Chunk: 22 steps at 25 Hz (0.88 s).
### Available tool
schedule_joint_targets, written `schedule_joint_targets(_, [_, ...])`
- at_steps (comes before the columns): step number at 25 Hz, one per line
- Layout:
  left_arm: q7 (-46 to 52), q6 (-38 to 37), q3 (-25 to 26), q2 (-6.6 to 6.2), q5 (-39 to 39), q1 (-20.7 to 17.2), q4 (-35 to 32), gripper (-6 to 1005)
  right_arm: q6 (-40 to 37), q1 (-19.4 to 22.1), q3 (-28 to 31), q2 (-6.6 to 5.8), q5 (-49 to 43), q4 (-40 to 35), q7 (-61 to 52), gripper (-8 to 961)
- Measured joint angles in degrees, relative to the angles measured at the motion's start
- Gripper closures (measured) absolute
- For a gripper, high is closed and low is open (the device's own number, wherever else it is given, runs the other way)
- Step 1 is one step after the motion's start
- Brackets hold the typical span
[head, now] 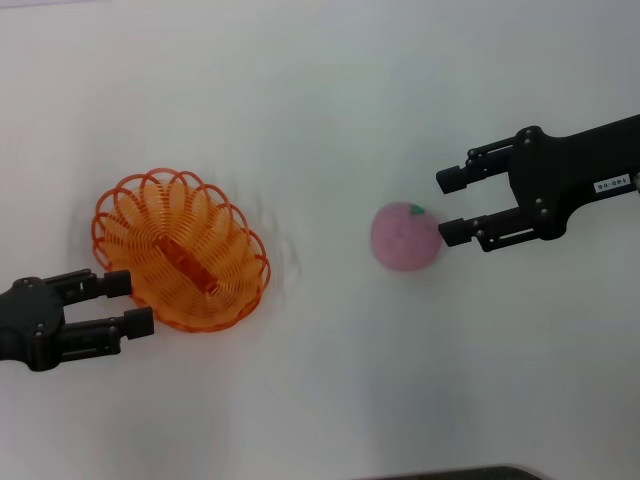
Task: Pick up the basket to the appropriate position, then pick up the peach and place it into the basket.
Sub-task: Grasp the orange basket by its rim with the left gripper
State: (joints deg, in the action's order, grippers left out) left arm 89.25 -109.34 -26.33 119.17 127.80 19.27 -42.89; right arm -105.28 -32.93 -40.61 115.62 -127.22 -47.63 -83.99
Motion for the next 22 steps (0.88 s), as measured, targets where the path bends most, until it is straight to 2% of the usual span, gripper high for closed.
schedule_joint_targets(22, [-0.4,-1.4,1.3,-0.17,-0.2,0.1,0.0,178,0.0,-0.1,0.1,0.22,-1.5,0.0,-0.2,269])
